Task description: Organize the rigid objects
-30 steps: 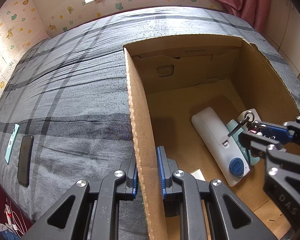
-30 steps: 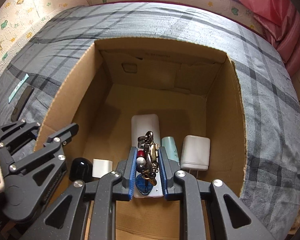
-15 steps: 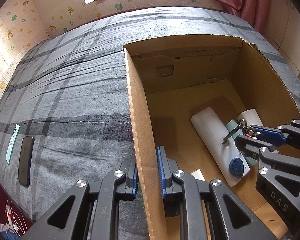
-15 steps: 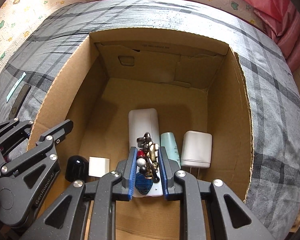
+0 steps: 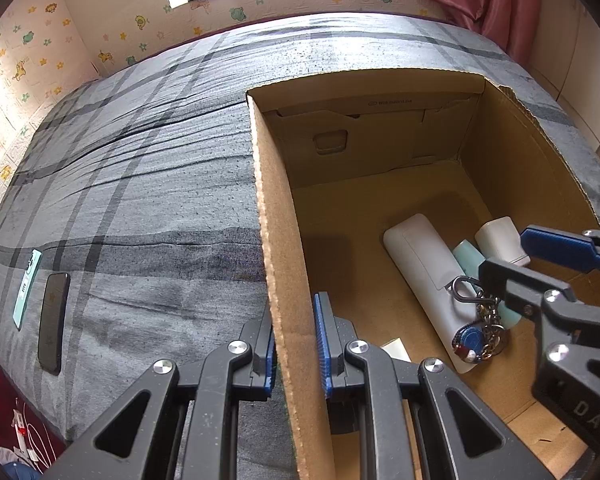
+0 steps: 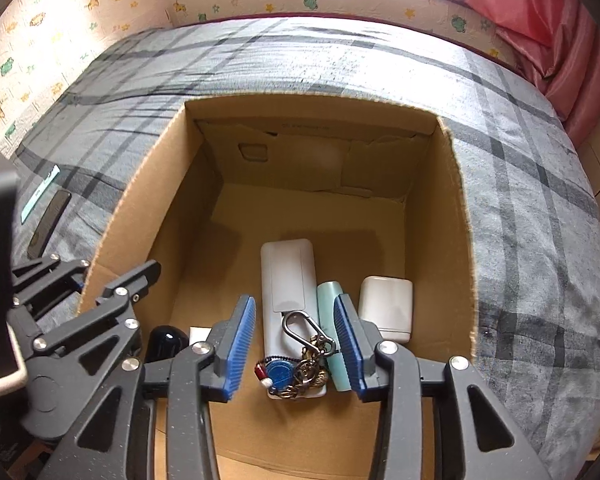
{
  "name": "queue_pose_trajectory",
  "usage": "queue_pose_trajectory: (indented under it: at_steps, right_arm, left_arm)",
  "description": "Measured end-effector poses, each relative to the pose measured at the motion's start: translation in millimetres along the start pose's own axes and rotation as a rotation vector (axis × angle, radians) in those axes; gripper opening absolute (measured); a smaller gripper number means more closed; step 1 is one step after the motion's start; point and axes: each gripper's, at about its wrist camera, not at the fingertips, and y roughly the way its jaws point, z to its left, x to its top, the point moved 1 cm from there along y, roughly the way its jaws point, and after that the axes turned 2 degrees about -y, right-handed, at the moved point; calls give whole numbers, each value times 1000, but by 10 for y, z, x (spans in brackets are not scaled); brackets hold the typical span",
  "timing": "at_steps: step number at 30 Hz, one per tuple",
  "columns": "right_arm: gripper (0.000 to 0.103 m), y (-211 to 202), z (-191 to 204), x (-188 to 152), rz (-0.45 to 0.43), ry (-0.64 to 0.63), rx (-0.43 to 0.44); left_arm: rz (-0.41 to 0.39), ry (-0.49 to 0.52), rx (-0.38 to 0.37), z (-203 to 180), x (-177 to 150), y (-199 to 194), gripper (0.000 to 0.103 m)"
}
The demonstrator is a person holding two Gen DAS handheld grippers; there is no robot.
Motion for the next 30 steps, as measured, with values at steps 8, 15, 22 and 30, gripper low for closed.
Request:
queue_pose_trajectory:
  at_steps: [8,15,22,30]
  right_arm:
    - [47,-378,-81,22,-42,50,-15]
    - [60,-649,-220,-42,-60,89,-72]
    - [90,-836,-323,-134,-89,96,-124]
    - [101,-949,-445,-212,-97,137,-118]
  left_arm:
    - [2,1,1,3,5,8,18]
    - [2,3,4,-8,6,0,18]
    - [2,3,5,-10,7,-1,18]
    - [3,-1,5,4,4,-28,18]
